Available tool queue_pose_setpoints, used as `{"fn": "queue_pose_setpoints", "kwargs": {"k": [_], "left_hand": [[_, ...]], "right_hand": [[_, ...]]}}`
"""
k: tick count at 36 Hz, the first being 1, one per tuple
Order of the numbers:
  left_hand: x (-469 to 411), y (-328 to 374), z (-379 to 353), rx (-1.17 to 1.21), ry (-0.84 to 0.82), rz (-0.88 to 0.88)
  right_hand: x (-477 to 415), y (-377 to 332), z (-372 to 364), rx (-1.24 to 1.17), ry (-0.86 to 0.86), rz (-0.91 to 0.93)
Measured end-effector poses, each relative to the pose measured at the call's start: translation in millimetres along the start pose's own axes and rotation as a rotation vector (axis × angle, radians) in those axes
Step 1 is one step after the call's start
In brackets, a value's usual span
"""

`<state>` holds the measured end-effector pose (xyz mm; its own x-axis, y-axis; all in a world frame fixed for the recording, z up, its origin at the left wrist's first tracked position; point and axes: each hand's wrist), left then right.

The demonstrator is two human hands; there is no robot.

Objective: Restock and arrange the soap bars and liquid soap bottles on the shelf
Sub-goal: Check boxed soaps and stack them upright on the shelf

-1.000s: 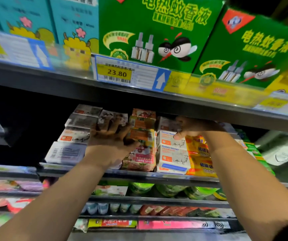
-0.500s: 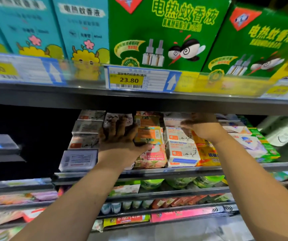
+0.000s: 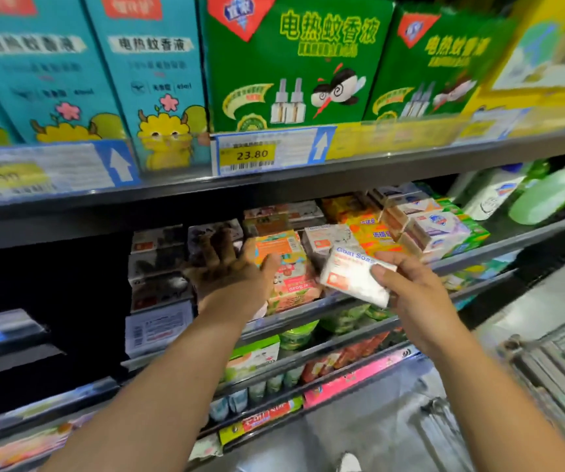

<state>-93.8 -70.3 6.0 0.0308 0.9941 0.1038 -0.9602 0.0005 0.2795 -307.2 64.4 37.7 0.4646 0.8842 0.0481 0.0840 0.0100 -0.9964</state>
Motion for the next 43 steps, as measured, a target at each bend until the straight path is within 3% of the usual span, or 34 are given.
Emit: {"fn": "queue_pose_setpoints", "kwargs": {"k": [2, 4, 7, 11, 15, 17, 21, 27, 31, 38, 40, 43], "left_hand": [[0, -2, 5, 0.077, 0.053, -0.005], [6, -8, 11, 0.298, 0.128, -0.09], [20, -15, 20, 0.409, 0.457, -0.473], [51, -13, 16, 0.413, 0.253, -1.045], [93, -7, 1, 0.465, 0.08, -1.3], [105, -5, -4, 0.543, 0.044, -1.264], [118, -1, -6, 0.625, -0.146, -1.027], [148, 24, -8, 0.675, -0.317, -0.911], [174, 53, -12, 0.803, -0.356, -0.822], [220, 131, -27, 0.911, -0.522, -0.681], [234, 152, -36, 0.975, -0.654, -0.661], [248, 172, -56, 0.975, -0.954, -0.791]], "right_hand": [[16, -1, 2, -0.074, 0.013, -0.05], [33, -5, 3, -0.125, 0.001, -0.09], [56, -9, 1, -0.131, 0.012, -0.086], [83, -13, -3, -0.107, 0.04, -0.068], [104, -9, -4, -0.097, 0.09, -0.07], [112, -7, -3, -0.086, 0.089, -0.081], [127, -6, 5, -0.074, 0.09, -0.112], [143, -9, 36, -0.125, -0.004, -0.123], [158, -11, 75, 0.055, -0.119, -0.096], [183, -8, 139, -0.063, 0.17, 0.022], [194, -9, 160, -0.064, 0.27, 0.016], [210, -9, 195, -0.129, 0.367, 0.004]]}}
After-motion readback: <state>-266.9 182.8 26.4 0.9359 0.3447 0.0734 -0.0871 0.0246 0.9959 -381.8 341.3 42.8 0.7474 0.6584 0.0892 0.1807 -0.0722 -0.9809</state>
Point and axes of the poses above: each hand's wrist, its own x-axis away from the middle knuckle, its own z-axis out of the back of the hand, y = z × x, and after that the axes turned 6 degrees about z, right-handed
